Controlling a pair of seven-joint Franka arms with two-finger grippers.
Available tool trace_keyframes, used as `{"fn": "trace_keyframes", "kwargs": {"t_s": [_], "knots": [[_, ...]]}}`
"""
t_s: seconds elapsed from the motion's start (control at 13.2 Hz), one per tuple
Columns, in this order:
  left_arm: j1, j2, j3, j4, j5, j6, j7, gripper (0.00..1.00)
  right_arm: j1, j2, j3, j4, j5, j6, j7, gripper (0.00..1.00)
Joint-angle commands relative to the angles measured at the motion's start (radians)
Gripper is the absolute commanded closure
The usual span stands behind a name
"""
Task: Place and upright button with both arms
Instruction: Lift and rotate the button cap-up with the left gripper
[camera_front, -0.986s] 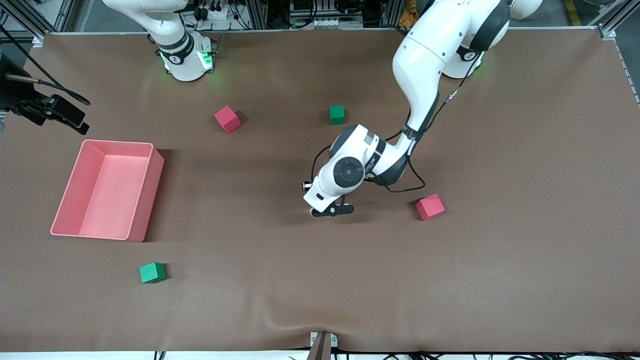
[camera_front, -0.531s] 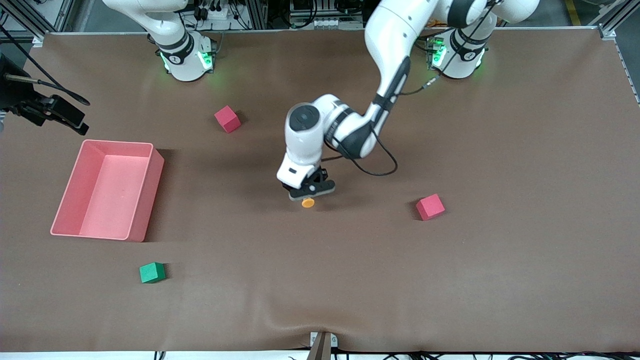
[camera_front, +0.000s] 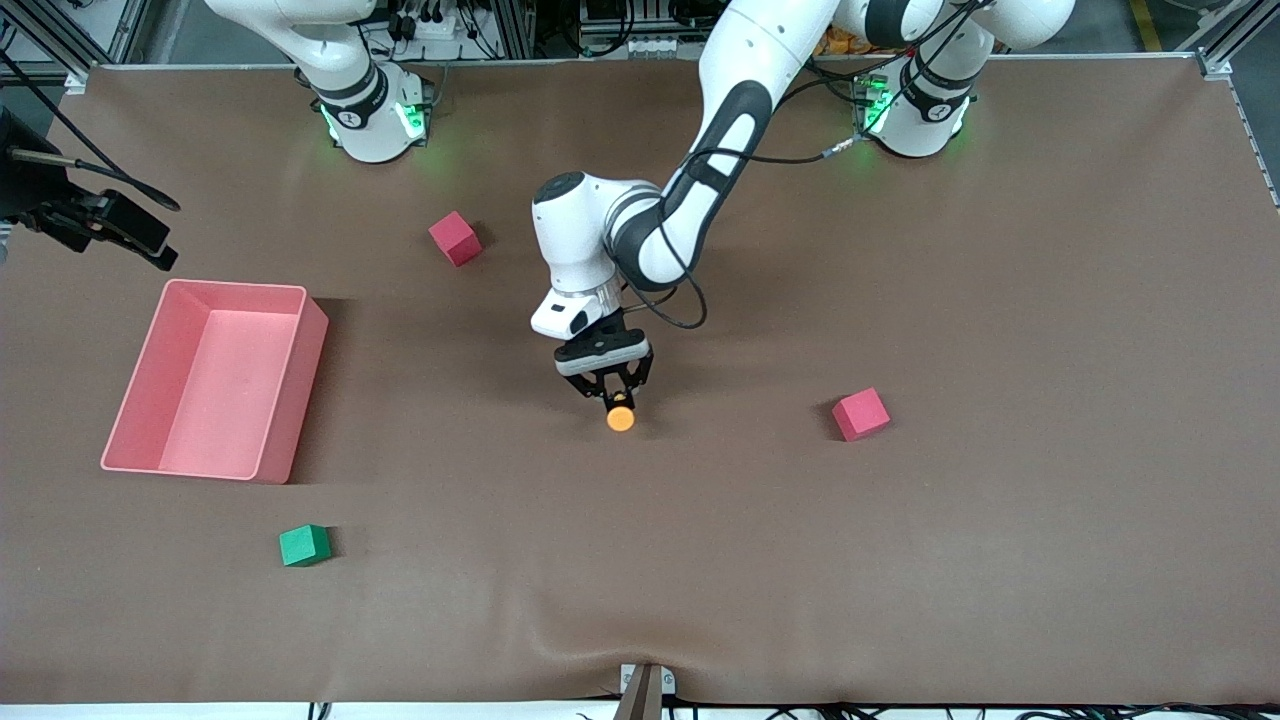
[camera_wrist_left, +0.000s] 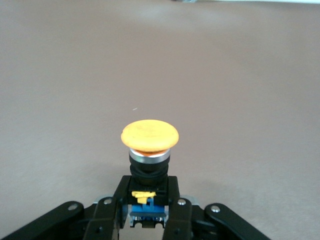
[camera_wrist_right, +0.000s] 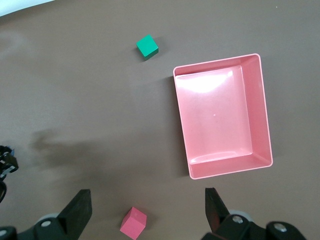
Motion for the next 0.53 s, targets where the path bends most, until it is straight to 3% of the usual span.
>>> {"fn": "trace_keyframes", "kwargs": {"t_s": [0.0, 0.46], "knots": [[-0.010, 0.023, 0.021, 0.005, 0.186, 0.082, -0.130, 1.00, -0.023, -0.007, 0.014, -0.016, -0.008, 0.005, -0.010, 0.00], [-0.011, 0.056, 0.020, 0.008, 0.600, 0.128, -0.414, 1.00, -0.017, 0.005, 0.017, -0.004, -0.009, 0.011, -0.010, 0.00]]}}
